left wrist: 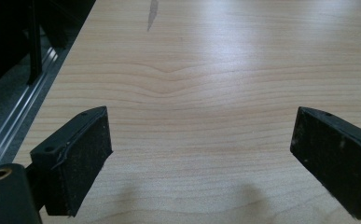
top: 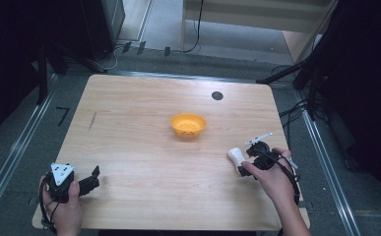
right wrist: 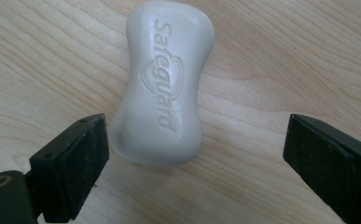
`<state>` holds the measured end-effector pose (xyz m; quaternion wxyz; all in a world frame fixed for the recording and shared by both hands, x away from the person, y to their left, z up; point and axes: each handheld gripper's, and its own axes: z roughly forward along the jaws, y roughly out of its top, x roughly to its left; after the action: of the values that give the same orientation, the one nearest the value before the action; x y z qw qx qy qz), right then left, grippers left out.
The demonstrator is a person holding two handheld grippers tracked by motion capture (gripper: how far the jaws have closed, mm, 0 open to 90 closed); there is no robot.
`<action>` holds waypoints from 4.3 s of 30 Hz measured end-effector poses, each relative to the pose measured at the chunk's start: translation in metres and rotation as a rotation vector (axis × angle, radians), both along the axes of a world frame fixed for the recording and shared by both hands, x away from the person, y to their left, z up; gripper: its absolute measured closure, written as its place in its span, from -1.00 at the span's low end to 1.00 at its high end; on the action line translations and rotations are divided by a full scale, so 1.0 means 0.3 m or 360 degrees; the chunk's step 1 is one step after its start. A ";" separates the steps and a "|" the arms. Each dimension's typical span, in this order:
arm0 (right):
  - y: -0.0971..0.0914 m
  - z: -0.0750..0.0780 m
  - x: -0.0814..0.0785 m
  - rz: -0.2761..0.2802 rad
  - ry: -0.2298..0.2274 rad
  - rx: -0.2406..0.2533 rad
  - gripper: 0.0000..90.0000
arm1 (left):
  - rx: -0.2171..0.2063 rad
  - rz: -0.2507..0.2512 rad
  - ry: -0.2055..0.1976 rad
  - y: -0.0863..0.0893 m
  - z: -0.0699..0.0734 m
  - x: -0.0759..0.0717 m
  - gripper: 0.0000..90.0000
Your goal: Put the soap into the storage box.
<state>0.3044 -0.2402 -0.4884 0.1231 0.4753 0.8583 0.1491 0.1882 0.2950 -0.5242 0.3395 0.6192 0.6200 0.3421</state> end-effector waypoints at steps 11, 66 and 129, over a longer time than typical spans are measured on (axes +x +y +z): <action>0.042 -0.010 0.029 -0.0040 0.0016 -0.0039 -0.67 | -0.0001 0.0001 0.0001 -0.001 0.000 0.001 -0.88; 0.091 -0.065 0.109 -0.0053 0.0244 0.0048 0.13 | -0.0022 0.0017 -0.0006 0.006 0.000 0.000 -0.85; 0.175 0.151 0.261 0.0547 0.0139 0.0047 0.13 | -0.0024 0.0019 -0.0003 0.007 0.000 0.002 -0.85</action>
<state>0.3825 -0.1877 -0.4433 0.0514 0.3294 0.9292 0.1598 0.1887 0.2971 -0.5242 0.3429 0.6126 0.6258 0.3400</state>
